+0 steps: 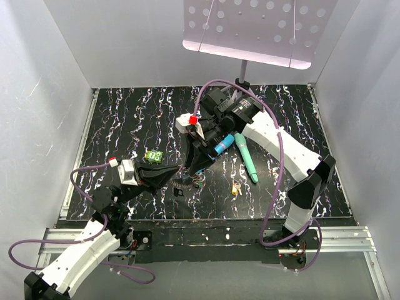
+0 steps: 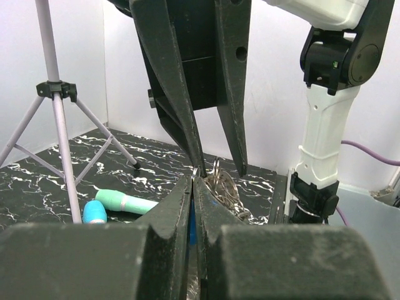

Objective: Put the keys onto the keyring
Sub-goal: Adjust the keyring.

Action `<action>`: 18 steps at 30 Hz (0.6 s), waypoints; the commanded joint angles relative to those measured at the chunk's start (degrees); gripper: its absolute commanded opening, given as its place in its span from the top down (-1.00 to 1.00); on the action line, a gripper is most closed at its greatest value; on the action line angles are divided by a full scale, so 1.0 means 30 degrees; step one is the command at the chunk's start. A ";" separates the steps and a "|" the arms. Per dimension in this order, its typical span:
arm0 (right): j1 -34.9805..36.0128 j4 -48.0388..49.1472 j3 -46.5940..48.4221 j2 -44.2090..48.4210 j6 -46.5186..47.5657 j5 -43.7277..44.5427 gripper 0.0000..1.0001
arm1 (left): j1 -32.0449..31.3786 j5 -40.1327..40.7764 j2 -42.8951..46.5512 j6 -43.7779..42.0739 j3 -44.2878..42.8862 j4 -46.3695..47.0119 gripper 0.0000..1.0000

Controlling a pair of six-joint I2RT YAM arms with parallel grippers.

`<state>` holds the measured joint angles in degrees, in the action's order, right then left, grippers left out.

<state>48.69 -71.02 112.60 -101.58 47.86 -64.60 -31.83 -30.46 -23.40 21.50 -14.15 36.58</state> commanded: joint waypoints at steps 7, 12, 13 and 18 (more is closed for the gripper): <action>0.0793 0.0765 0.0174 0.0813 -0.1479 -0.0440 0.26 | 0.0035 0.2708 0.1058 -0.0279 0.0205 -0.0032 1.00; 0.0851 0.1289 -0.0500 0.1077 -0.2180 -0.0469 0.25 | 0.0035 0.3472 0.1559 -0.0369 0.0586 -0.0183 1.00; 0.0880 0.1524 -0.0559 0.1019 -0.2501 -0.0498 0.25 | 0.0035 0.3473 0.1443 -0.0195 0.0674 0.0051 1.00; 0.1085 0.4127 -0.0442 0.0610 -0.5106 -0.0529 0.23 | 0.0035 0.3238 0.0506 0.0596 0.1055 0.2071 1.00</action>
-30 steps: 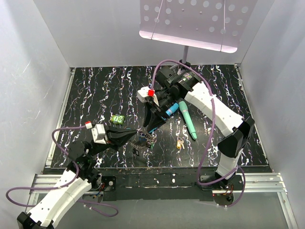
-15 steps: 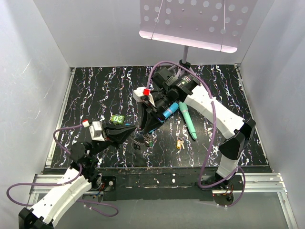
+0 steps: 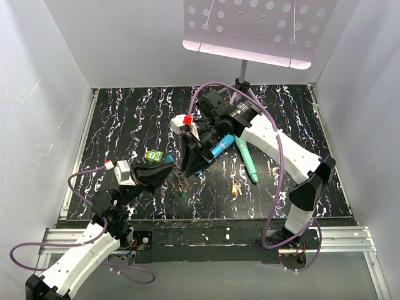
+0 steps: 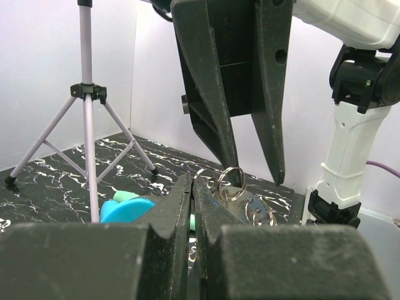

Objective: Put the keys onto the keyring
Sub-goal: Adjust the keyring.

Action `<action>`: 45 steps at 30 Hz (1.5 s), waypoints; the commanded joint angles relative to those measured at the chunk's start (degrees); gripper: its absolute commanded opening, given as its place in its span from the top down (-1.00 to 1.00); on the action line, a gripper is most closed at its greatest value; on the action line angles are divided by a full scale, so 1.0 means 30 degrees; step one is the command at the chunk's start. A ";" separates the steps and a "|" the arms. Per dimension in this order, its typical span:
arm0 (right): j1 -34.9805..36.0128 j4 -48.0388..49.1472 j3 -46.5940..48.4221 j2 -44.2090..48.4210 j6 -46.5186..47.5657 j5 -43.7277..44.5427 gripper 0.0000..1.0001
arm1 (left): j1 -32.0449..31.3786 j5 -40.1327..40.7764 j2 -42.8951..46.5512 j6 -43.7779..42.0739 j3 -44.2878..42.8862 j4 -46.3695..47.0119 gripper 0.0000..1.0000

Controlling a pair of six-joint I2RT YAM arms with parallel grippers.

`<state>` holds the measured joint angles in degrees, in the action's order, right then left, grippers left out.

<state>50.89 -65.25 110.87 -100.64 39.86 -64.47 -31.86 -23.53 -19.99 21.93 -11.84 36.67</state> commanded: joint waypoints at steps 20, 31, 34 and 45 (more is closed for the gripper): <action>-0.1524 0.3089 0.2536 0.0090 -0.4321 0.0423 0.29 | 0.0043 0.0372 -0.0837 0.1595 0.1074 0.4388 1.00; -0.2022 0.5108 0.1071 -0.0524 -0.4963 0.2562 0.42 | 0.0043 0.0255 -0.0574 0.1654 0.0986 0.4216 1.00; -0.2140 0.5257 0.1013 -0.0789 -0.4733 0.2797 0.46 | 0.0043 0.0343 -0.0252 0.1566 0.0957 0.3893 1.00; -0.0999 0.5609 -0.1360 0.0060 -0.3091 0.1451 0.37 | 0.0043 0.0694 -0.0339 0.1390 0.0840 0.3716 1.00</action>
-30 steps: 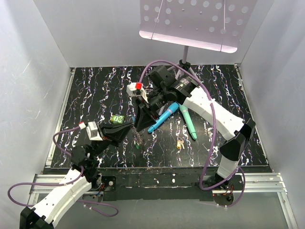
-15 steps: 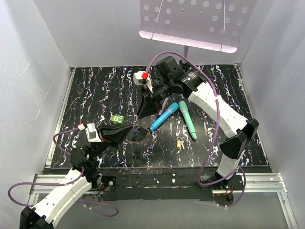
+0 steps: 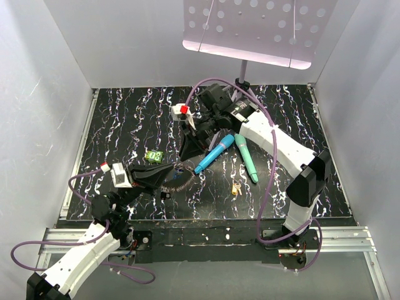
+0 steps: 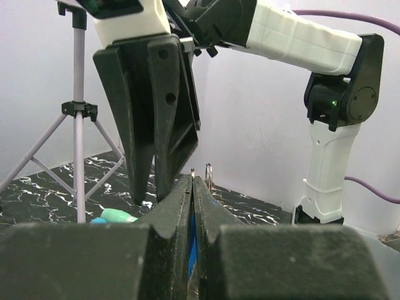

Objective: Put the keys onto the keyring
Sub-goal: Adjust the keyring.

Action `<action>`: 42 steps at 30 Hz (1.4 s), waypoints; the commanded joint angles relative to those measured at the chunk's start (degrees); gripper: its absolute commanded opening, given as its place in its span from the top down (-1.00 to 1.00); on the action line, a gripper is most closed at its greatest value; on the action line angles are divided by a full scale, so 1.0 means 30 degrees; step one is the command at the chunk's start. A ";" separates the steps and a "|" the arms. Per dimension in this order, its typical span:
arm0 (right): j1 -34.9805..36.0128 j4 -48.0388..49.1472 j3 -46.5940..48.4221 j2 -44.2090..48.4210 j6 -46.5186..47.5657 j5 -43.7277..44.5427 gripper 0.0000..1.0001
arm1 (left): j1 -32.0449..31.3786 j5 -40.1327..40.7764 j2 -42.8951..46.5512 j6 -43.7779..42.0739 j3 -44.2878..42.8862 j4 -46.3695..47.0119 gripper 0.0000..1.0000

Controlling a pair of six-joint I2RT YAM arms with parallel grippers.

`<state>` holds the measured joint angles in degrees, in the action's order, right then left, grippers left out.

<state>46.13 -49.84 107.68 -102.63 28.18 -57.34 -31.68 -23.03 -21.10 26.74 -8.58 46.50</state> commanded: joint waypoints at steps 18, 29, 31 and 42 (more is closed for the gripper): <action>0.1117 -0.0084 0.0055 0.1309 0.0683 -0.1775 0.21 | -0.0016 0.2519 0.1585 -0.1121 -0.0656 -0.3225 1.00; 0.1264 0.0354 0.0084 0.1192 0.0157 -0.1628 0.21 | -0.0016 0.2022 0.1380 -0.1033 -0.0685 -0.2903 1.00; 0.1293 0.0501 0.0084 0.1105 0.0039 -0.1570 0.22 | 0.0013 0.1905 0.1292 -0.0945 -0.0685 -0.2698 1.00; 0.1294 0.0590 0.0113 0.0987 -0.0137 -0.1453 0.24 | -0.0016 0.1465 0.1204 -0.0799 -0.0744 -0.2550 1.00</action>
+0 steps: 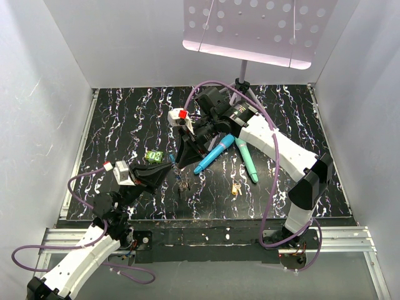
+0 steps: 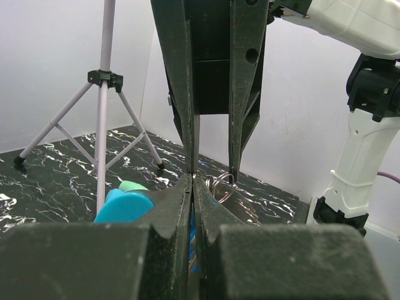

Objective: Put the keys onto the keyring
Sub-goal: Adjust the keyring.

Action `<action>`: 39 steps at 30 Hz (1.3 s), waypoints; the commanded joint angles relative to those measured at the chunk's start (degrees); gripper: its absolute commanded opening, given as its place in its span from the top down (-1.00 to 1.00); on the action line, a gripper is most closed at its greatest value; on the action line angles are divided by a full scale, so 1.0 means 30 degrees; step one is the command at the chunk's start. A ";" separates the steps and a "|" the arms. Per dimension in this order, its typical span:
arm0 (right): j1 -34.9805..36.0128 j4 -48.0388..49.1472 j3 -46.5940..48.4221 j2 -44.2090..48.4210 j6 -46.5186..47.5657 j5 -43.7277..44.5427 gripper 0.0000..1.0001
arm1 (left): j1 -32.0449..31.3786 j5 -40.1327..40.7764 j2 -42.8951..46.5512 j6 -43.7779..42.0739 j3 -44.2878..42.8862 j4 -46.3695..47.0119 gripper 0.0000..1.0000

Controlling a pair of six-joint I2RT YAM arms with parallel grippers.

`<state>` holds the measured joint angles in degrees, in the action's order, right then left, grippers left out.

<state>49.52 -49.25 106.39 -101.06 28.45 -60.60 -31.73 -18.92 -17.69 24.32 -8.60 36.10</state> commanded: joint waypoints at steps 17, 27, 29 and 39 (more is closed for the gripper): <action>-0.1710 -0.1480 0.0895 0.1253 -0.0020 -0.0191 0.15 | -0.0001 0.0271 0.1709 -0.0664 -0.4221 -0.8512 1.00; -0.1740 -0.2654 0.0748 0.1283 -0.0018 -0.1772 0.11 | -0.0001 0.0416 0.0362 -0.0488 -0.6887 -1.2907 1.00; -0.1740 -0.2595 0.0748 0.1196 -0.0311 -0.2065 0.11 | -0.0001 0.0592 0.0069 -0.0371 -0.7356 -1.3582 1.00; -0.1448 -0.2097 0.0689 0.0698 -0.0899 -0.2829 0.11 | -0.0001 0.0651 -0.0431 -0.0107 -0.8530 -1.5724 1.00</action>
<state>44.38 -55.99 106.74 -99.57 26.72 -66.85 -31.73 -17.37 -19.51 23.64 -31.94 -9.76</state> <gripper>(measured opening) 0.446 0.010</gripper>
